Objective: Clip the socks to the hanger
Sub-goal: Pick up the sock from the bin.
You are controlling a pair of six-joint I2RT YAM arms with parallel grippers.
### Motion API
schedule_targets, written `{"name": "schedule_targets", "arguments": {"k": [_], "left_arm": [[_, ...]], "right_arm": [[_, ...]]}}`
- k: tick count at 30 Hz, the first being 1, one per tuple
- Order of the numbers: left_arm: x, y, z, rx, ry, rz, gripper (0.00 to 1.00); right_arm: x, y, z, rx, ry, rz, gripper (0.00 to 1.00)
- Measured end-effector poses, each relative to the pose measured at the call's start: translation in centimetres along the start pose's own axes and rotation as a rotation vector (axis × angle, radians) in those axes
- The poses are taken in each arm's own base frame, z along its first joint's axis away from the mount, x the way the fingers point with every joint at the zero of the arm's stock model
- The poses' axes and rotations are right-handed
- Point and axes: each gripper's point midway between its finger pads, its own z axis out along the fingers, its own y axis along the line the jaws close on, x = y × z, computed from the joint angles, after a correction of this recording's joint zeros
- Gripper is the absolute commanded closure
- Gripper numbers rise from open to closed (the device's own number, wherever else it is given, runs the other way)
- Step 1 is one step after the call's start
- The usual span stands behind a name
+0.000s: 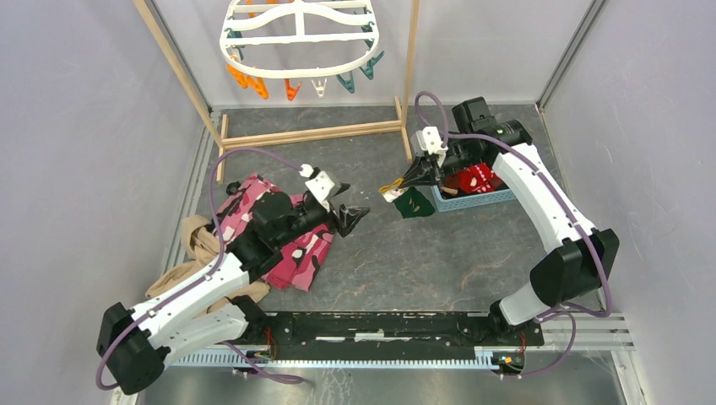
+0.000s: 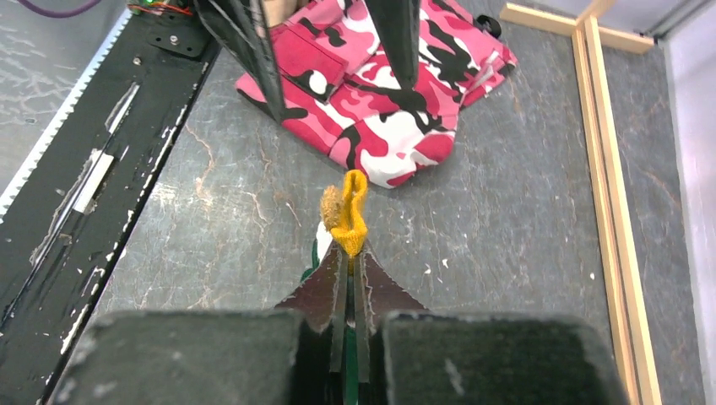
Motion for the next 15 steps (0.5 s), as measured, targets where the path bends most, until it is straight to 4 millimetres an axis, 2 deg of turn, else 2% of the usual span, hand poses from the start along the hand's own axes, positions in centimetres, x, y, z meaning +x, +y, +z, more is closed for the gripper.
{"name": "schedule_targets", "arguments": {"k": [5,12,15], "left_arm": [[0.8,0.0,0.2,0.018,-0.115,-0.175,0.18],[-2.5,-1.2,0.6,0.103,-0.282,-0.261,0.19],[-3.3,-1.6,1.0,0.141,-0.322,-0.282,0.20]], "right_arm": [[-1.1,1.0,0.3,-0.043,-0.071,-0.063,1.00],[-2.4,1.7,1.0,-0.080,-0.132,-0.115,1.00],[-2.9,2.1,1.4,-0.096,-0.150,-0.127,1.00]]}}
